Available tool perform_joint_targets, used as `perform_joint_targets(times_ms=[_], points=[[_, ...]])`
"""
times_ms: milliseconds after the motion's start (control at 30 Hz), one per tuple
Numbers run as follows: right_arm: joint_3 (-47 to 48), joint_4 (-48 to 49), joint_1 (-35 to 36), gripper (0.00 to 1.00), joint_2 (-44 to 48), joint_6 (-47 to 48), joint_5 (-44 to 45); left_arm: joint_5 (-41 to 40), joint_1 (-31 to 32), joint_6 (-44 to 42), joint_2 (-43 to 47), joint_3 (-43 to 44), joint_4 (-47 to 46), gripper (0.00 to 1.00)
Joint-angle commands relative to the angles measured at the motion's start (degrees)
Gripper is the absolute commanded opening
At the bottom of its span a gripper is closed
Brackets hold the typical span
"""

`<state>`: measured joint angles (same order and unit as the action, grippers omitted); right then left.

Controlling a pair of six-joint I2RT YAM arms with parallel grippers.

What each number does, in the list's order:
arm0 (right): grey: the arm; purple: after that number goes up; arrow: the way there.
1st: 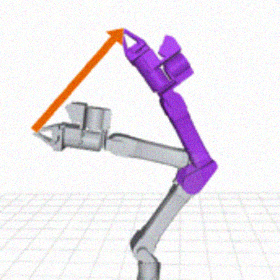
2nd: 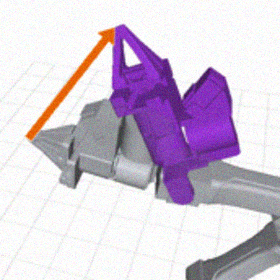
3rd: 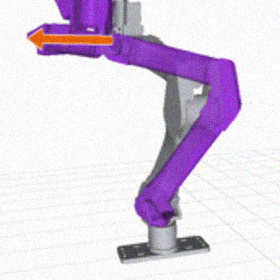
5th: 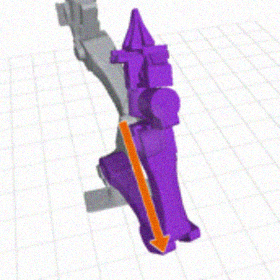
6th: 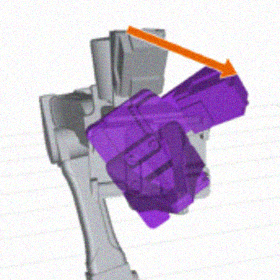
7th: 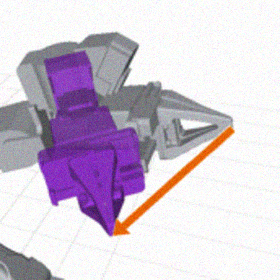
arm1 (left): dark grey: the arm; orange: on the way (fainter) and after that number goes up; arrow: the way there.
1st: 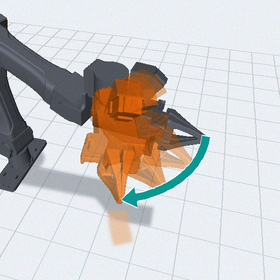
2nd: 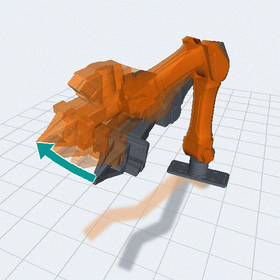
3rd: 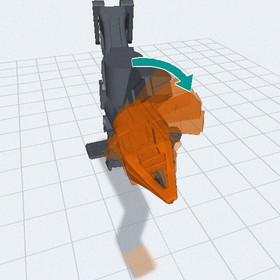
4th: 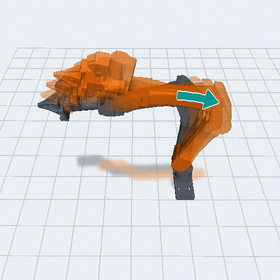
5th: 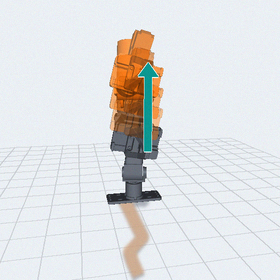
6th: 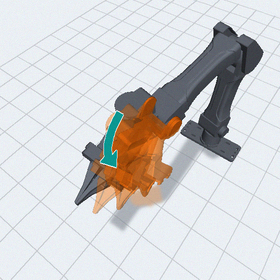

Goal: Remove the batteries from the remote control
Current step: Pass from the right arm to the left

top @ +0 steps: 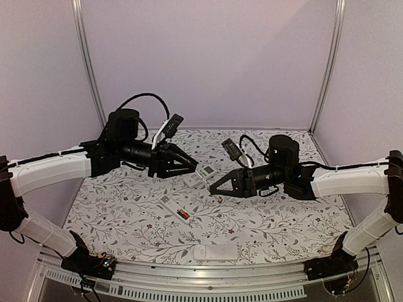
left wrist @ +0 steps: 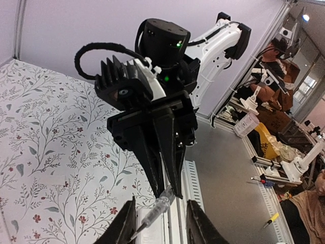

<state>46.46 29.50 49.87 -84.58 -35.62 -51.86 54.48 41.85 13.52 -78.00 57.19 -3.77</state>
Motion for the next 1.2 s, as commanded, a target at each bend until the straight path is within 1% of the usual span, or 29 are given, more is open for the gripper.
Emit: perform_joint_targets(times_ms=[0, 200, 267, 300, 467, 533, 567, 600, 633, 667, 767, 800, 900, 967, 1033, 1167], points=[[0.5, 1.9, 0.3, 0.0, -0.4, -0.9, -0.7, 1.0, 1.0, -0.2, -0.8, 0.1, 0.1, 0.33], [0.2, 2.1, 0.2, 0.0, -0.3, -1.0, -0.4, 1.3, 1.2, -0.2, -0.8, 0.2, 0.1, 0.11], [0.0, 2.1, 0.2, 0.0, -0.3, -1.1, 0.0, 1.5, 1.2, 0.0, -0.8, 0.1, -0.1, 0.02], [-0.1, 2.1, 0.2, 0.0, -0.2, -1.1, 0.3, 1.9, 1.2, 0.1, -0.8, 0.0, -0.4, 0.0], [-0.7, 2.1, -0.1, 0.01, 0.7, -1.2, 2.3, 1.8, 1.2, 1.8, -0.5, -0.7, -2.5, 0.0], [-1.0, 2.1, -0.4, 0.08, 1.8, -1.2, 3.3, 1.2, 1.1, 2.6, 0.0, -1.4, -3.7, 0.0], [-1.3, 2.1, -0.7, 0.14, 2.3, -1.3, 3.9, 0.8, 1.1, 3.1, 0.2, -1.6, -4.4, 0.0], [-1.5, 2.1, -0.8, 0.23, 3.0, -1.3, 4.7, 0.3, 1.1, 3.8, 0.5, -2.0, -5.2, 0.0], [-1.8, 2.1, -1.0, 0.38, 3.4, -1.5, 5.5, -0.5, 1.1, 4.6, 0.7, -2.2, -6.0, 0.0], [-2.2, 2.3, -1.2, 0.47, 3.9, -1.5, 6.3, -1.1, 1.0, 5.6, 1.1, -2.5, -6.8, 0.0], [-3.0, 3.1, -1.5, 0.69, 5.7, -2.0, 8.4, -5.6, 0.9, 10.7, 2.1, -3.6, -10.8, 0.0], [-3.2, 3.3, -1.7, 0.74, 6.3, -2.1, 9.2, -7.5, 0.8, 13.6, 2.3, -4.1, -12.5, 0.0], [-4.0, 3.1, -1.9, 0.86, 8.8, -1.4, 12.8, -13.5, 0.7, 23.7, 3.3, -6.8, -20.8, 0.0], [-4.9, 3.3, -1.9, 0.9, 10.9, -1.0, 16.2, -16.9, 0.6, 28.8, 3.9, -8.2, -25.7, 0.0], [-6.1, 4.5, -1.9, 0.92, 12.8, -1.2, 19.4, -20.0, 0.6, 32.8, 4.2, -8.6, -29.2, 0.0], [-8.0, 9.1, -1.5, 0.92, 13.8, -4.1, 23.7, -22.6, 0.7, 38.7, 3.9, -10.4, -36.1, 0.0]])
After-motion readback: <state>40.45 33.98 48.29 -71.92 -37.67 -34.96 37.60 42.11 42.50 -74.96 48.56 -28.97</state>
